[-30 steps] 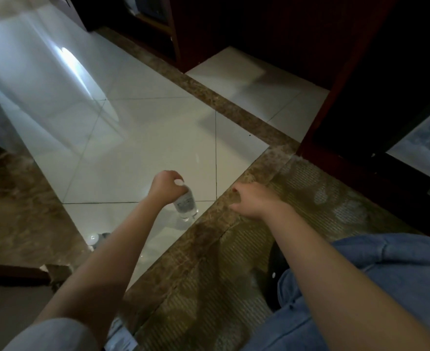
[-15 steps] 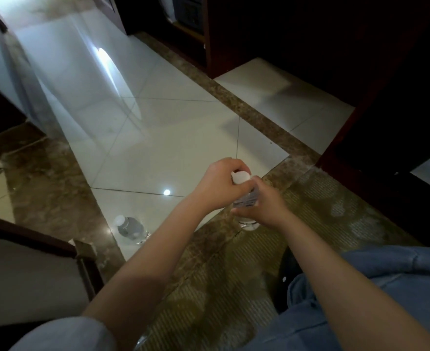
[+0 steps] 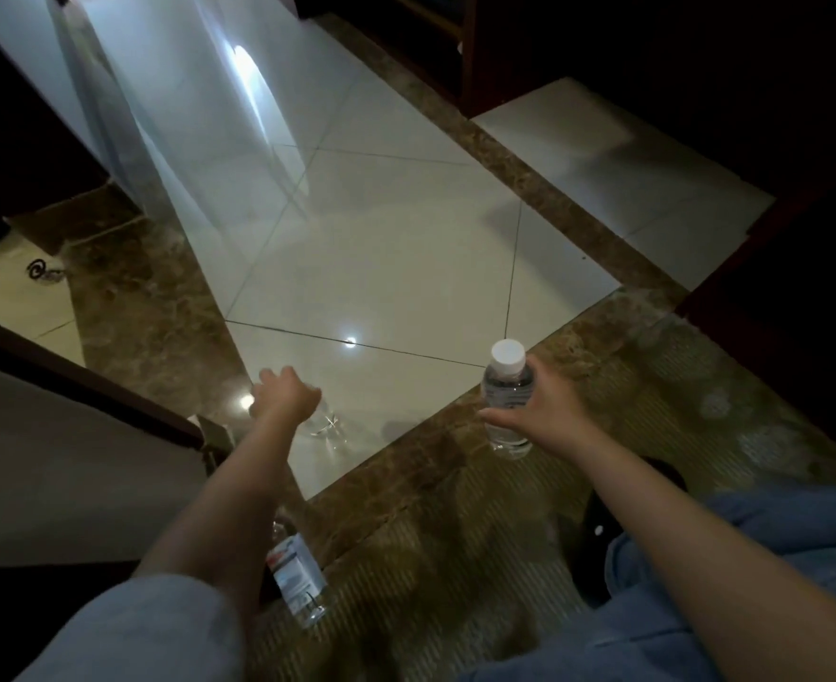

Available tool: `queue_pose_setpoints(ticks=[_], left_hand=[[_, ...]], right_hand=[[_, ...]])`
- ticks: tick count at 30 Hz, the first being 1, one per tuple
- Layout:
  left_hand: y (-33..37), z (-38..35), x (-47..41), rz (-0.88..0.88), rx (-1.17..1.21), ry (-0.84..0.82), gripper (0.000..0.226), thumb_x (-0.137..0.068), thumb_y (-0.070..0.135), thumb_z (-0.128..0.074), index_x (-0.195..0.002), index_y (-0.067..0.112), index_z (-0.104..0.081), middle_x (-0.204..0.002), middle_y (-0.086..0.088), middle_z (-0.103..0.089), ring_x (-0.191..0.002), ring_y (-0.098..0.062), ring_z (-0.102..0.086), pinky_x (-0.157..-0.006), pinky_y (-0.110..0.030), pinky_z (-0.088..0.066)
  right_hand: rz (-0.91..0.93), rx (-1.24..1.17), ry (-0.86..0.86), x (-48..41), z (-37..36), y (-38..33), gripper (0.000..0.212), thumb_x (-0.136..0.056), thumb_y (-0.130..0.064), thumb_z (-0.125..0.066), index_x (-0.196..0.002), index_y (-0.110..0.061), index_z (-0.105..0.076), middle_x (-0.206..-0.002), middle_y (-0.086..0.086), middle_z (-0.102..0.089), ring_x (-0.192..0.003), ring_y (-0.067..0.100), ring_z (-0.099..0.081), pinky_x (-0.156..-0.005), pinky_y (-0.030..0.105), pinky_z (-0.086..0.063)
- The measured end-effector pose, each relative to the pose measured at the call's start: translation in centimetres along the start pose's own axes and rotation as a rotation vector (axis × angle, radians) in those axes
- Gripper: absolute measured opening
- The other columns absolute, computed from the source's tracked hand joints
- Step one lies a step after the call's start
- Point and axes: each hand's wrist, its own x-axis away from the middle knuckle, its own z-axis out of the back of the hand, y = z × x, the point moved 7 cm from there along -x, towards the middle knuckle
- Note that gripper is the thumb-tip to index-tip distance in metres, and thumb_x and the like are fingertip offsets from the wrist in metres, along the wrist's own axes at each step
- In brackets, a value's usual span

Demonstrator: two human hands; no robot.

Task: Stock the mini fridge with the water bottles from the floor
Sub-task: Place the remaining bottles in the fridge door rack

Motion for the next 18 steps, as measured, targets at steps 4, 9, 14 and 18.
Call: queue_pose_setpoints(ticks=[4,9,14,18], left_hand=[[-1.9,-1.2,-1.2,-0.020,0.110,0.004,0.041,-0.091,0.035,-0.053,-0.120,0.007,-0.047,-0.111,-0.017,-0.059,-0.100,-0.033,-0.059,-0.085,-0.042,-0.052],[-0.9,-0.8,-0.2,-0.122,0.076,0.058,0.036,-0.093,0.033,-0.053,-0.118,0.009,-0.045,-0.093,-0.010,-0.056,-0.083,-0.026,-0.056,-0.067,-0.033,-0.046],[2.0,-1.2,1.9,-0.328,-0.055,0.064,0.038,-0.092,0.024,-0.054,-0.126,0.008,-0.045,-0.108,-0.014,-0.061,-0.094,-0.028,-0.059,-0.072,-0.033,-0.047],[5.8,-0.3,4.3,-0.430,-0.074,0.060,0.044,-0.091,0.032,-0.054,-0.127,0.009,-0.046,-0.109,-0.014,-0.062,-0.096,-0.030,-0.060,-0.076,-0.035,-0.051]], right_hand=[[-0.012,0.013,-0.024,0.4,-0.6,0.1,0.068,-0.066,-0.033,-0.085,-0.121,-0.019,-0.048,-0.118,0.000,-0.057,-0.106,0.019,-0.054,-0.089,0.036,-0.048],[-0.050,0.004,-0.053,1.3,-0.2,0.3,0.070,-0.068,-0.027,-0.084,-0.126,-0.018,-0.047,-0.126,0.002,-0.055,-0.116,0.021,-0.052,-0.094,0.035,-0.045],[-0.076,-0.059,0.021,1.6,1.6,0.7,0.072,-0.067,-0.029,-0.085,-0.127,-0.017,-0.047,-0.126,0.003,-0.056,-0.115,0.022,-0.052,-0.097,0.039,-0.046],[-0.074,-0.116,0.108,2.2,3.6,0.5,0.067,-0.069,-0.029,-0.084,-0.123,-0.019,-0.046,-0.119,-0.001,-0.054,-0.110,0.021,-0.052,-0.094,0.040,-0.047]])
